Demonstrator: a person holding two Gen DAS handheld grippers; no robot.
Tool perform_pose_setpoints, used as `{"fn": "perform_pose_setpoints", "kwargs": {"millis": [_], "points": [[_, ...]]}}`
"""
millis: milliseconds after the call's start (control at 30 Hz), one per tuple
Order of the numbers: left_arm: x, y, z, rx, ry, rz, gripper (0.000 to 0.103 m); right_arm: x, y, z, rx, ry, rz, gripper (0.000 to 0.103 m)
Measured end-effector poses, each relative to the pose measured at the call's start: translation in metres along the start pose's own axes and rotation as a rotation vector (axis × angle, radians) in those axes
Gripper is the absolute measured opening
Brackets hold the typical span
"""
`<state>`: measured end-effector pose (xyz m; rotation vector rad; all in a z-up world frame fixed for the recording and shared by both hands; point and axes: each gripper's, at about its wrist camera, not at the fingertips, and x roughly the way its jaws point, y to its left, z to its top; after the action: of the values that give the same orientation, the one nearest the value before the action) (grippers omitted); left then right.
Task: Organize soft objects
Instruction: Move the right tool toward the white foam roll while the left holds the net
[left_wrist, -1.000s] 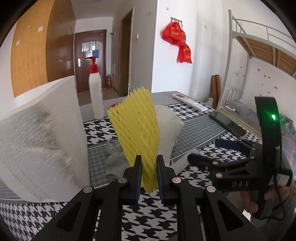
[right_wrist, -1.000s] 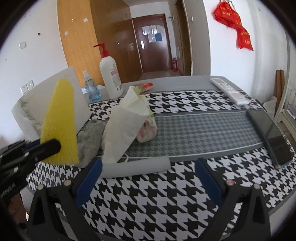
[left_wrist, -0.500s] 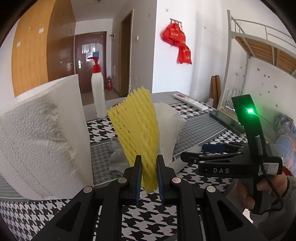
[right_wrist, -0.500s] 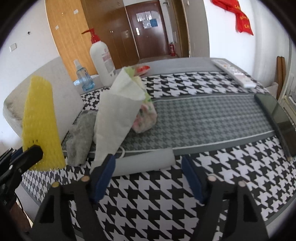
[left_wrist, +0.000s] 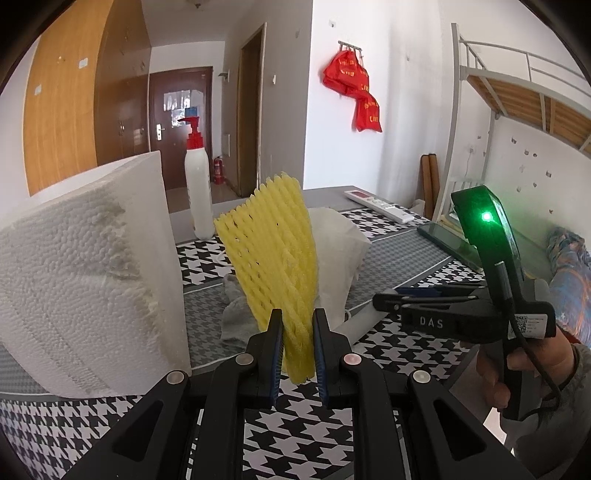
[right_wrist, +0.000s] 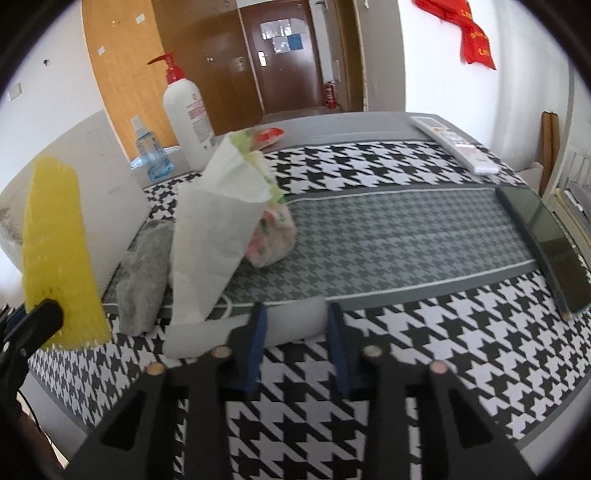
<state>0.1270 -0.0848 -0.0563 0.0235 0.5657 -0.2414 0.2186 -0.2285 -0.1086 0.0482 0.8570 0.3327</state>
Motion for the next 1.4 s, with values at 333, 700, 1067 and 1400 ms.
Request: {"fn": "perform_pose_setpoints", "kwargs": {"millis": [333, 700, 1067, 1400], "points": [[-0.009, 0.000, -0.002, 0.001, -0.013, 0.004, 0.016, -0.018, -0.003, -0.010, 0.000, 0.006, -0.021, 0.009], [-0.018, -0.003, -0.005, 0.007, -0.026, -0.004, 0.016, -0.041, 0.009, -0.032, -0.056, 0.002, 0.011, 0.007], [-0.022, -0.003, -0.009, 0.011, -0.031, -0.014, 0.016, -0.067, 0.026, -0.055, -0.180, 0.004, 0.051, 0.009], [-0.024, -0.003, -0.012, 0.009, -0.027, -0.004, 0.016, -0.069, 0.031, -0.051, -0.277, -0.062, 0.026, 0.055]]}}
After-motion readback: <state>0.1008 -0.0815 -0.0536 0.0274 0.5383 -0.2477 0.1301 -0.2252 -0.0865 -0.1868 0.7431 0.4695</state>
